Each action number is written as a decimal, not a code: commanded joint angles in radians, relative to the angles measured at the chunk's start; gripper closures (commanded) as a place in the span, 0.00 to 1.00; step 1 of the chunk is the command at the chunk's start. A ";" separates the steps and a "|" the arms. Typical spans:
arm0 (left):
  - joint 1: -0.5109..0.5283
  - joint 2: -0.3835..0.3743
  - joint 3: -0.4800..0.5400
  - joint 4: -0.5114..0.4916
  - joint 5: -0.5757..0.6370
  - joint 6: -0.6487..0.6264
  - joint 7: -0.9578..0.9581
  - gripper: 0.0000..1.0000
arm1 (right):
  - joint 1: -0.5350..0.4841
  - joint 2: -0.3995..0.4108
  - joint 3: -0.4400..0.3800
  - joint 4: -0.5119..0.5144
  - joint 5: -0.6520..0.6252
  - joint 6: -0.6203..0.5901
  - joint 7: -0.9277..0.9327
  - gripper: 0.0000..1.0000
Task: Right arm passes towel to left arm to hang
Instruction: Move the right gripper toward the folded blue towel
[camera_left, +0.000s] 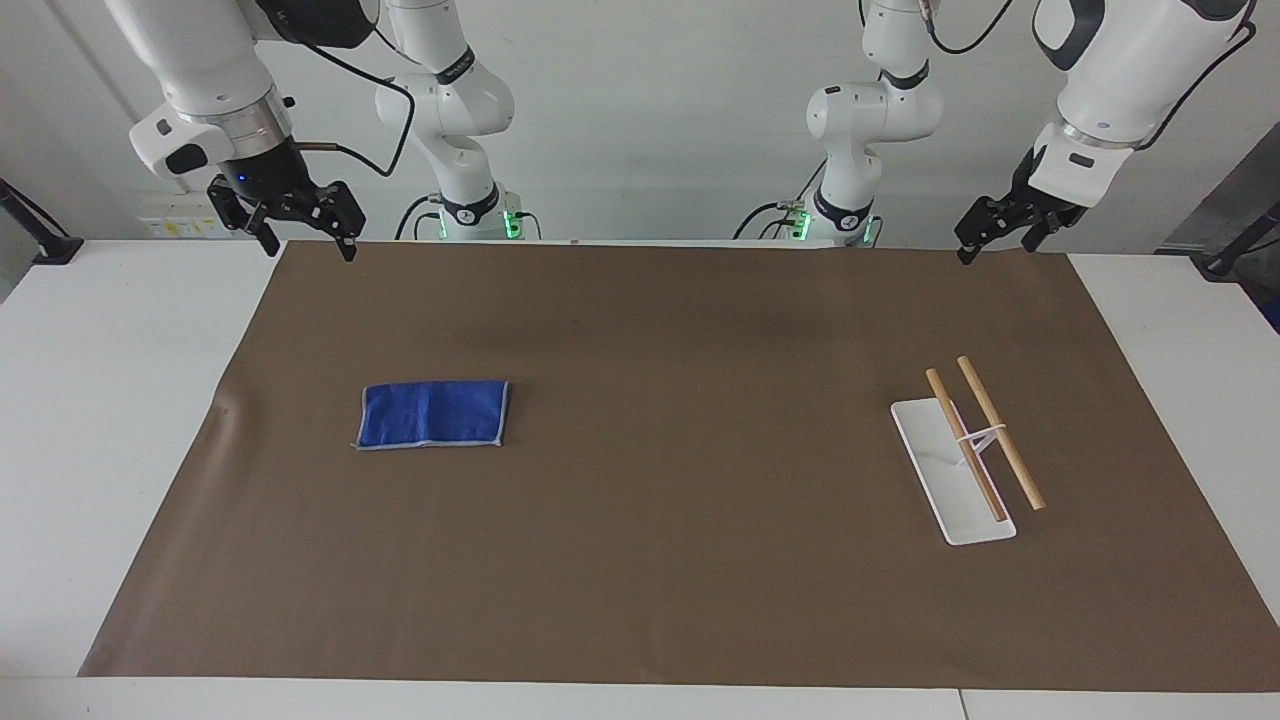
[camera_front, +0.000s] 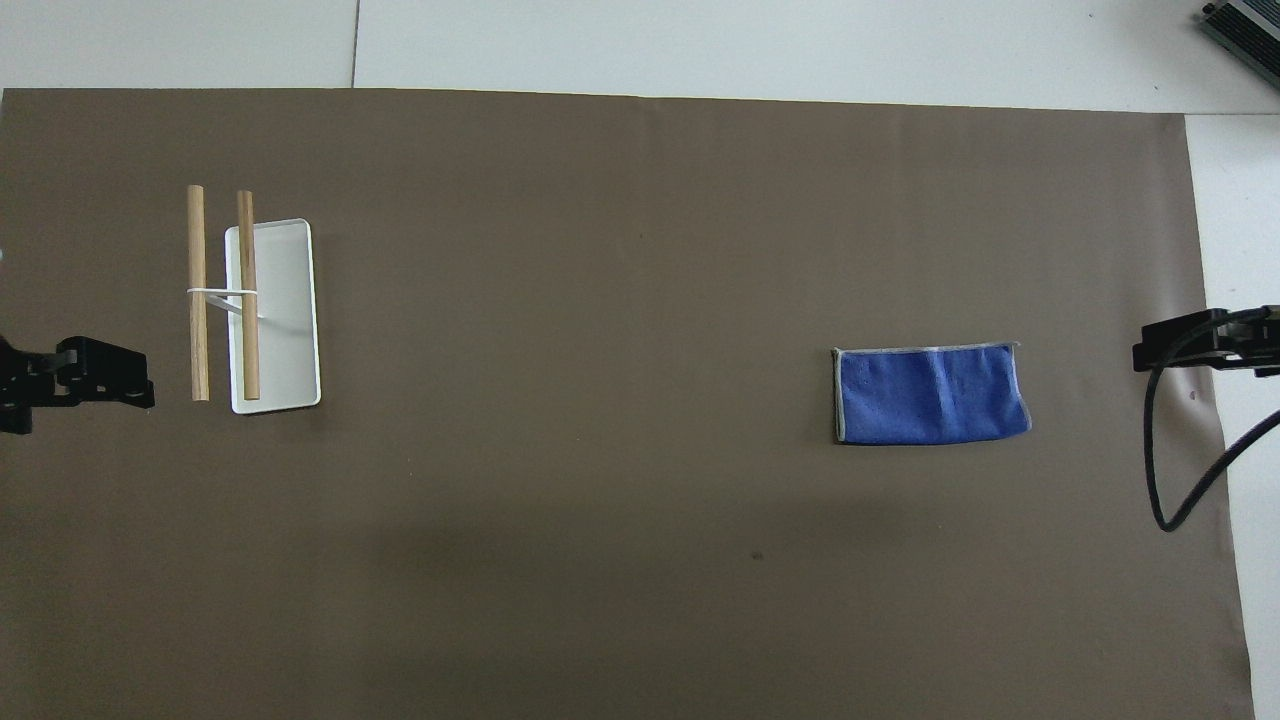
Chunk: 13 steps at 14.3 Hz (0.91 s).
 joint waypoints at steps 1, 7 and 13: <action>0.009 -0.025 -0.001 -0.026 -0.015 0.003 -0.006 0.00 | -0.004 -0.013 0.003 -0.023 -0.002 0.013 -0.022 0.00; 0.009 -0.025 -0.001 -0.026 -0.016 0.003 -0.006 0.00 | -0.004 -0.013 0.007 -0.018 -0.004 0.009 -0.027 0.00; 0.009 -0.025 -0.001 -0.026 -0.015 0.003 -0.006 0.00 | -0.012 -0.058 0.007 -0.115 -0.002 0.039 -0.038 0.00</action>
